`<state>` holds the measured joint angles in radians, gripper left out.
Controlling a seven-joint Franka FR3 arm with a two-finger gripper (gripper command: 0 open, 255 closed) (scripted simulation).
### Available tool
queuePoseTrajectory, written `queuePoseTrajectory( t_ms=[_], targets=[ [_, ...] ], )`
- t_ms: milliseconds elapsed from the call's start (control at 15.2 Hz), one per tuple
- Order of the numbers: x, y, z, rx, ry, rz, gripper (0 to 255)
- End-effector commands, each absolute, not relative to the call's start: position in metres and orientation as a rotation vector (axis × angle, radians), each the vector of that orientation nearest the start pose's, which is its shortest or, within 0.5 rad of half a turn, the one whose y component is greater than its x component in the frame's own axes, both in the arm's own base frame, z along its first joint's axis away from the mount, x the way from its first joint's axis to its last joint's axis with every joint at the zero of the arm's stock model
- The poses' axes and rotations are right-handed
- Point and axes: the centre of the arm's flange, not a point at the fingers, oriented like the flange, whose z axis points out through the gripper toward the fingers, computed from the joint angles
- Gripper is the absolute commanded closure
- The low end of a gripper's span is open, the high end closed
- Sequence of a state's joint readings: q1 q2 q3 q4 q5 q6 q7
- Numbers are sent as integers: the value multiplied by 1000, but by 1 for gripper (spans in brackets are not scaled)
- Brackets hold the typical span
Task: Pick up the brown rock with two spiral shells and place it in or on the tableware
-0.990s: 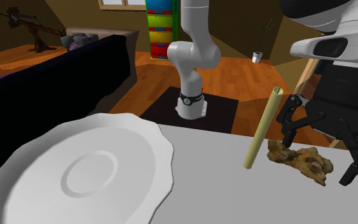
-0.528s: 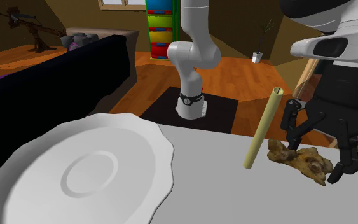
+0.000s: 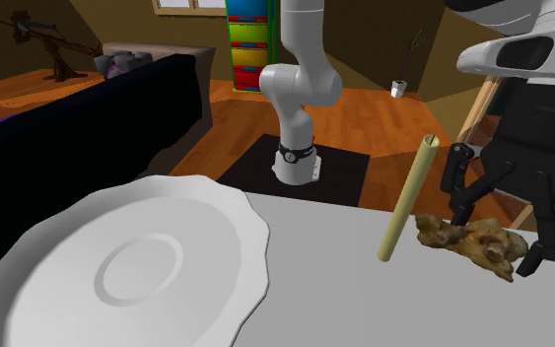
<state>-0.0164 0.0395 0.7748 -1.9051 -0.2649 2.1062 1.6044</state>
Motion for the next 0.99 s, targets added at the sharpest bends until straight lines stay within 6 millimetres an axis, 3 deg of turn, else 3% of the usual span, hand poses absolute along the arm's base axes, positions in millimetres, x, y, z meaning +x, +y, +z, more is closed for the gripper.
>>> queuePoseTrajectory(
  t_ms=[0, 858, 924],
  targets=[
    [437, 389, 510, -2834, 1088, -399, 255],
    [437, 389, 578, -2834, 1088, -399, 255],
    [442, 377, 578, -2834, 1088, -399, 255]
  ],
)
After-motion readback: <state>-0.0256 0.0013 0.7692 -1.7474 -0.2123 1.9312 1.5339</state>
